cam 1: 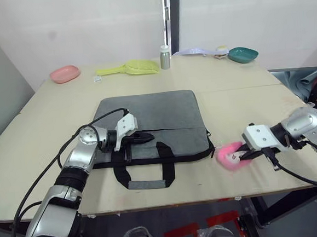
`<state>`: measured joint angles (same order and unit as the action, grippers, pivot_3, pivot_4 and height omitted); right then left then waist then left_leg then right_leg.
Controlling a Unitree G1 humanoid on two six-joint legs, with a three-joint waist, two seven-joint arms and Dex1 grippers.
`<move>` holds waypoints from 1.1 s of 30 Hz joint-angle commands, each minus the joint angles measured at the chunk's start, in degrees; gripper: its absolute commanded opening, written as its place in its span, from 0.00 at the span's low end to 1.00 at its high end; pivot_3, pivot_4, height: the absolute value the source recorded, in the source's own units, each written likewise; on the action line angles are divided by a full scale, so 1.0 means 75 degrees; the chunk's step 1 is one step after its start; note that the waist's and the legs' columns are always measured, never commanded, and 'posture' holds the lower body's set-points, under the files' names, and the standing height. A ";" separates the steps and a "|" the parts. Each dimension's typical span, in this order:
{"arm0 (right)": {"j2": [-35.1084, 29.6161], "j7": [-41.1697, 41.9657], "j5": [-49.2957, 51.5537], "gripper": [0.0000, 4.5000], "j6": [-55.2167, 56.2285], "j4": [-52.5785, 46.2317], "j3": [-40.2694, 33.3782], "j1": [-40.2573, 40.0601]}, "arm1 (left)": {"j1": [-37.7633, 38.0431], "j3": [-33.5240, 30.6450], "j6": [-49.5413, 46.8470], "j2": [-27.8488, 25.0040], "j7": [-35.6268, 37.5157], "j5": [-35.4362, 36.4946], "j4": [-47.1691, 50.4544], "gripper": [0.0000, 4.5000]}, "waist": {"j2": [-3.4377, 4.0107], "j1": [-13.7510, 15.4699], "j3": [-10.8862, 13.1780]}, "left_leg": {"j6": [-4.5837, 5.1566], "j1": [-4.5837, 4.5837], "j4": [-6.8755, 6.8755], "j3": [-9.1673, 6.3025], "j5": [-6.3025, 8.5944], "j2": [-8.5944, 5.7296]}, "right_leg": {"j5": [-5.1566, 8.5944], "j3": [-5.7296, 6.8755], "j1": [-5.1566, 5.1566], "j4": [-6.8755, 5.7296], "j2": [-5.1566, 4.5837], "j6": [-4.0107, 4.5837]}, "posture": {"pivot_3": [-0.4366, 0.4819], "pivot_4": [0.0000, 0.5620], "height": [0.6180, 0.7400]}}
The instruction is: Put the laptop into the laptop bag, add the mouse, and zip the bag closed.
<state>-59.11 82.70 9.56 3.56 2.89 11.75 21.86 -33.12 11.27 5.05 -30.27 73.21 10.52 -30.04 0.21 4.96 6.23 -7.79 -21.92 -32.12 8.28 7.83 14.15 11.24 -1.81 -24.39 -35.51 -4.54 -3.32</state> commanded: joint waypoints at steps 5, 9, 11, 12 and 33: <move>0.0624 -0.0318 -0.0816 0.01 0.0838 0.2110 0.0077 0.1495 | 0.0539 0.0539 -0.0253 -0.0014 0.0133 -0.0615 -0.0430 0.00 | 0.0001 0.0014 0.0000 | 0.0007 -0.0004 0.0002 0.0006 0.0000 -0.0005 | -0.0001 0.0001 -0.0003 0.0006 -0.0005 0.0002 | 0.48 0.27 1.00; 0.1011 -0.0394 -0.1162 0.01 0.1238 0.3143 0.0265 0.2278 | 0.0783 0.0569 -0.0389 -0.0049 0.0268 -0.0505 -0.0101 0.00 | 0.0003 -0.0047 0.0000 | 0.0009 -0.0007 0.0005 0.0010 0.0000 -0.0005 | -0.0002 0.0002 -0.0006 0.0007 -0.0007 0.0003 | 0.48 0.27 1.00; 0.1193 -0.0322 -0.1055 0.01 0.1126 0.3387 0.0222 0.2478 | 0.0905 0.0585 -0.0462 -0.0071 0.0303 -0.0481 0.0066 0.00 | 0.0004 -0.0056 -0.0001 | 0.0010 -0.0007 0.0012 0.0010 0.0000 -0.0004 | -0.0002 0.0005 -0.0006 0.0012 -0.0006 0.0003 | 0.48 0.27 1.00; 0.1243 -0.0239 -0.0990 0.01 0.1081 0.3456 0.0212 0.2516 | 0.0967 0.0596 -0.0461 -0.0080 0.0290 -0.0496 0.0127 0.00 | 0.0004 -0.0054 -0.0001 | 0.0010 -0.0006 0.0017 0.0011 0.0000 -0.0004 | -0.0002 0.0006 -0.0006 0.0016 -0.0006 0.0003 | 0.48 0.27 1.00; -0.0177 -0.0289 0.0250 0.94 -0.0171 0.1554 -0.1519 0.0357 | 0.1375 0.0345 -0.0720 -0.0281 0.0043 -0.0418 0.0657 0.00 | 0.0015 -0.0135 -0.0009 | 0.0022 0.0000 0.0050 0.0038 0.0022 0.0001 | 0.0004 0.0001 -0.0003 0.0072 -0.0004 -0.0001 | 0.48 0.27 1.00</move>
<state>-59.46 81.95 9.44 4.50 16.68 4.04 25.13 -27.21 10.07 2.93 -31.51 72.90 11.09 -21.31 0.33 3.95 6.16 -7.62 -21.92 -31.73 8.59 7.99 14.16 11.27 -1.83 -24.41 -34.95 -4.57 -3.34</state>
